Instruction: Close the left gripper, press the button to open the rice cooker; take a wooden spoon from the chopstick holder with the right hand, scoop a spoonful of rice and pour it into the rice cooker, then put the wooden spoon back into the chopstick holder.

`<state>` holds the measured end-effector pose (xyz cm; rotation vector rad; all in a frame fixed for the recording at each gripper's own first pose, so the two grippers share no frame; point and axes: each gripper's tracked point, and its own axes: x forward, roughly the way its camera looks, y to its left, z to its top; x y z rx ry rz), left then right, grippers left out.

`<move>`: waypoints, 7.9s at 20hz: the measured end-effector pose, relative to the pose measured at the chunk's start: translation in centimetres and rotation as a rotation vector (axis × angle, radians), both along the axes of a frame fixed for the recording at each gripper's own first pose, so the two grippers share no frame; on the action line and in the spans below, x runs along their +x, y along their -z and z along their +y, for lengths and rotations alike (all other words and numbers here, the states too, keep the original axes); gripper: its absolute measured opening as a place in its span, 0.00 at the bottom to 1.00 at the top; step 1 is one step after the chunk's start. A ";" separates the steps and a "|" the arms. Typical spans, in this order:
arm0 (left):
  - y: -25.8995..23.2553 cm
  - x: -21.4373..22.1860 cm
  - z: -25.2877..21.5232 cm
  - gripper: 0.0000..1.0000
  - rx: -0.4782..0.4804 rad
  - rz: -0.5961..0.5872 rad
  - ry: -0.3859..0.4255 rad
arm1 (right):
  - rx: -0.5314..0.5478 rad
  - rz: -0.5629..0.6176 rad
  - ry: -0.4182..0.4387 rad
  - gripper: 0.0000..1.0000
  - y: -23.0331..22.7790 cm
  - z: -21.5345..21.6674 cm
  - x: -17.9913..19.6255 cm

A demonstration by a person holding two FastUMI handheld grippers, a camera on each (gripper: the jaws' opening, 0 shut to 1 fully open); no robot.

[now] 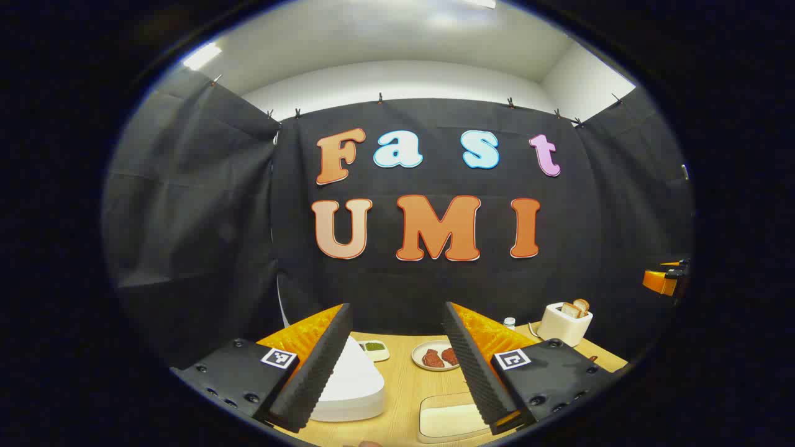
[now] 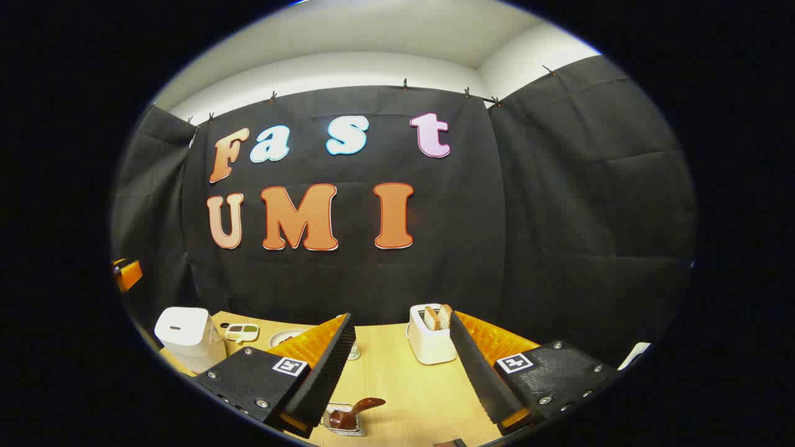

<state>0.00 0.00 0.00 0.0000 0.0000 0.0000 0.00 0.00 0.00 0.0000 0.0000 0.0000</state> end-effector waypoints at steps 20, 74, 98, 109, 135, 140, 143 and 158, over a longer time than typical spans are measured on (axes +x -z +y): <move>-1.2 0.7 10.6 1.00 -0.069 0.051 -0.006 | -0.035 0.021 0.020 0.95 -1.9 7.4 -3.9; 23.8 10.8 14.7 0.05 -0.270 0.797 0.095 | -0.037 0.179 -0.008 0.95 4.5 8.9 -4.0; 6.7 7.8 17.2 0.04 -0.131 0.330 -0.036 | -0.024 0.245 0.001 0.95 12.2 6.7 -0.6; 3.1 5.6 19.3 0.30 -0.079 0.181 -0.130 | 0.115 0.411 0.033 0.95 20.6 4.8 2.0; 3.9 3.9 22.9 1.00 -0.090 0.206 -0.192 | 0.507 0.577 0.077 0.06 25.3 7.5 3.4; 3.6 4.1 23.1 1.00 -0.110 0.195 -0.156 | 0.435 0.504 0.135 0.04 19.9 7.7 2.5; 4.1 4.4 23.6 1.00 -0.110 0.192 -0.141 | 0.357 0.447 0.119 0.04 15.8 8.8 1.7; 4.2 4.5 27.2 1.00 -0.119 0.198 -0.111 | 0.182 0.447 -0.099 0.04 16.3 23.6 1.2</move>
